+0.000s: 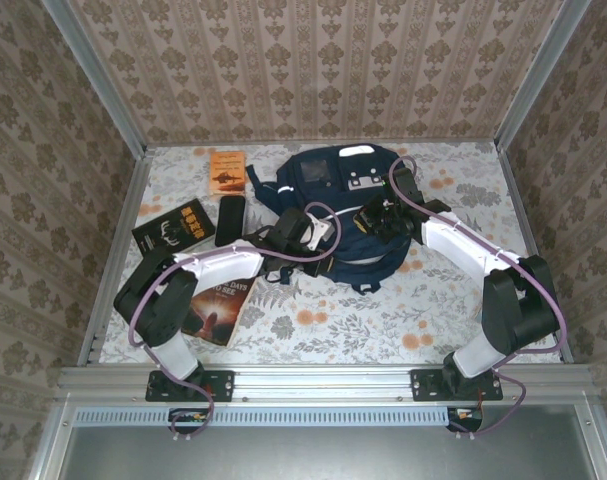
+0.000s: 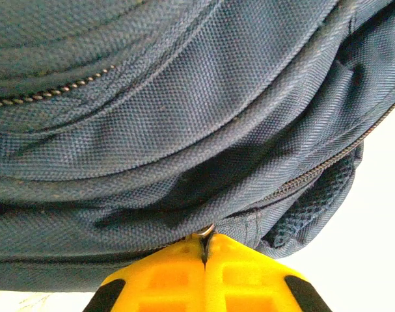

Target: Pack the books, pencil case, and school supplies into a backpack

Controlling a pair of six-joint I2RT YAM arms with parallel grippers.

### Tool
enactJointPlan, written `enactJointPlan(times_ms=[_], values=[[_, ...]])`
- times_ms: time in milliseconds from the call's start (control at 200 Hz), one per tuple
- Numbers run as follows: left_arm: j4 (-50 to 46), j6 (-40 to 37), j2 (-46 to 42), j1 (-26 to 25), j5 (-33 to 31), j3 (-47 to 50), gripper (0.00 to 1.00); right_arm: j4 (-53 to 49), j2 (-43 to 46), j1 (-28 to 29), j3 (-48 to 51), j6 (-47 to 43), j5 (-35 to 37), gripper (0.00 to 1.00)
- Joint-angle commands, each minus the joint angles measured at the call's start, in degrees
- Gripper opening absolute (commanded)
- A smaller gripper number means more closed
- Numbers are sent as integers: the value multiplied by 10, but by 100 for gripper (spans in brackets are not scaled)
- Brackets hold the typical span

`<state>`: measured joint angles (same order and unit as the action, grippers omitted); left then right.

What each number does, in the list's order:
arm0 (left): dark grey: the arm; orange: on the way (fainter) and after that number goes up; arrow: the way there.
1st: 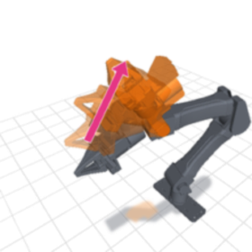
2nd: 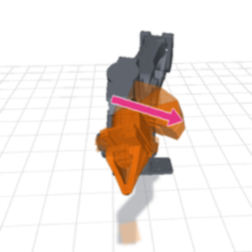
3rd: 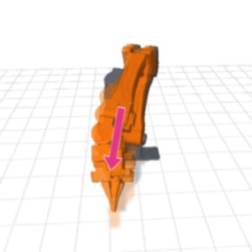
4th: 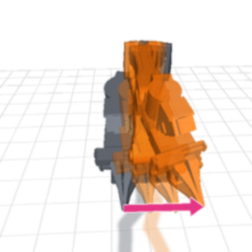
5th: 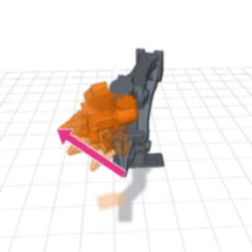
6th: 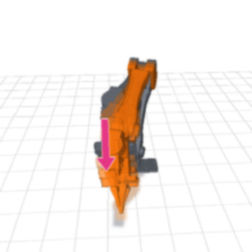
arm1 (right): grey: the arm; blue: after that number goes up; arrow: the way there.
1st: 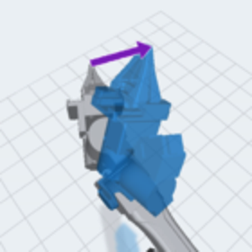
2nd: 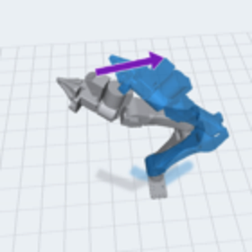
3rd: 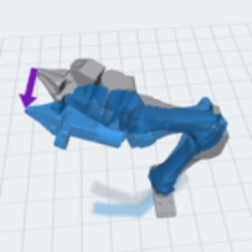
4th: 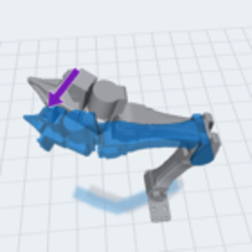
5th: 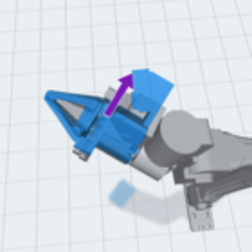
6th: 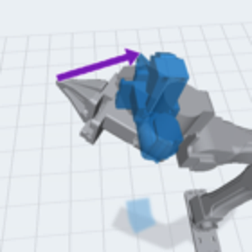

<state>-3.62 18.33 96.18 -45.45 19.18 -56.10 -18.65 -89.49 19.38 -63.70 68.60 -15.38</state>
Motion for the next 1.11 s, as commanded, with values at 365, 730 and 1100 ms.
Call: enactJointPlan(times_ms=[365, 730, 1100], values=[[-91, -55, -41, 41, -158, -5, 0, -68, 72, -12, 30, -83, 65, 0], [-97, -74, -33, 66, -119, -24, 0, -65, 94, -19, 49, -116, 50, 0], [-53, -29, -27, -9, -13, 2, 38, -55, 90, -19, 24, -115, 29, 0]])
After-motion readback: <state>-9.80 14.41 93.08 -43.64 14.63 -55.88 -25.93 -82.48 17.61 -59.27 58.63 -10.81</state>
